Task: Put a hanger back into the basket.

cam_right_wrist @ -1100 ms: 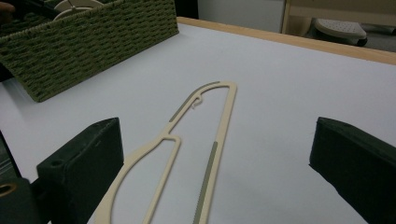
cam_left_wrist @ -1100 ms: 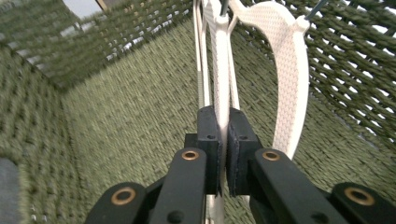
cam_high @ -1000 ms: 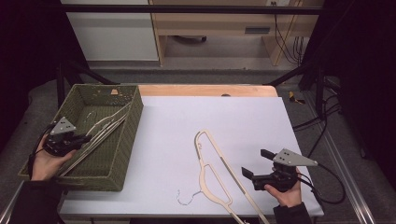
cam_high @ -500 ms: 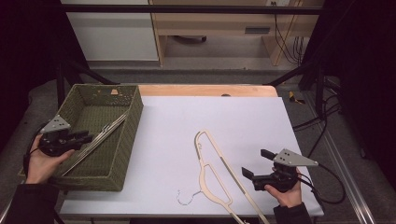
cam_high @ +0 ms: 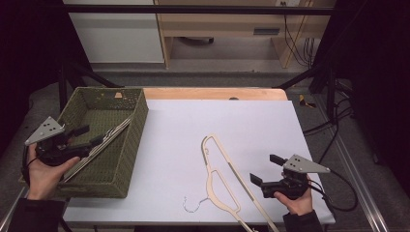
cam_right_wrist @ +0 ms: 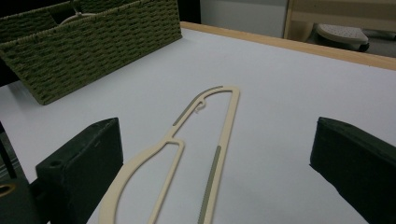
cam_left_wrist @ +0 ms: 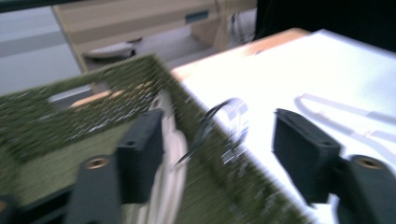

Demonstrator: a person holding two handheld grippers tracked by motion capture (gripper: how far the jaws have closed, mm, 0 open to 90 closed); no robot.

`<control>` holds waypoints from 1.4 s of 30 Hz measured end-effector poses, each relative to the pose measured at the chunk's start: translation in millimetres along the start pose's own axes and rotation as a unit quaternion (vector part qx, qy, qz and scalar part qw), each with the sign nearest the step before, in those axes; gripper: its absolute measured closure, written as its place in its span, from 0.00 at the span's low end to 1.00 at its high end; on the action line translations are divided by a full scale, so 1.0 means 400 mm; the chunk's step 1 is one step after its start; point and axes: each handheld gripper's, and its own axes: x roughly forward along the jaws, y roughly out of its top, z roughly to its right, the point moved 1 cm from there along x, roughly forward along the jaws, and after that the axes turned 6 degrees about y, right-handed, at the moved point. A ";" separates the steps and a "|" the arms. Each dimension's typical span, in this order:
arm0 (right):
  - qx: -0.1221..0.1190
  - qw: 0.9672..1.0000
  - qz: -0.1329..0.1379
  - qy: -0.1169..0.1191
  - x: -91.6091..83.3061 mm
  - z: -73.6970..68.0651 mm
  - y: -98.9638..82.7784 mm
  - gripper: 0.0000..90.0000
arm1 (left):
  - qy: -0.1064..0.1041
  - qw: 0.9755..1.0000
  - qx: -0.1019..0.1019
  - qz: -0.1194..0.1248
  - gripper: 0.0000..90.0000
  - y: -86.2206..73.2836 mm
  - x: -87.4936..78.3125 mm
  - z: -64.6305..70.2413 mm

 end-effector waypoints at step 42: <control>0.019 1.000 0.002 0.003 0.004 -0.009 -0.005 0.03 | -0.179 0.981 0.049 -0.051 0.09 -0.092 0.226 0.534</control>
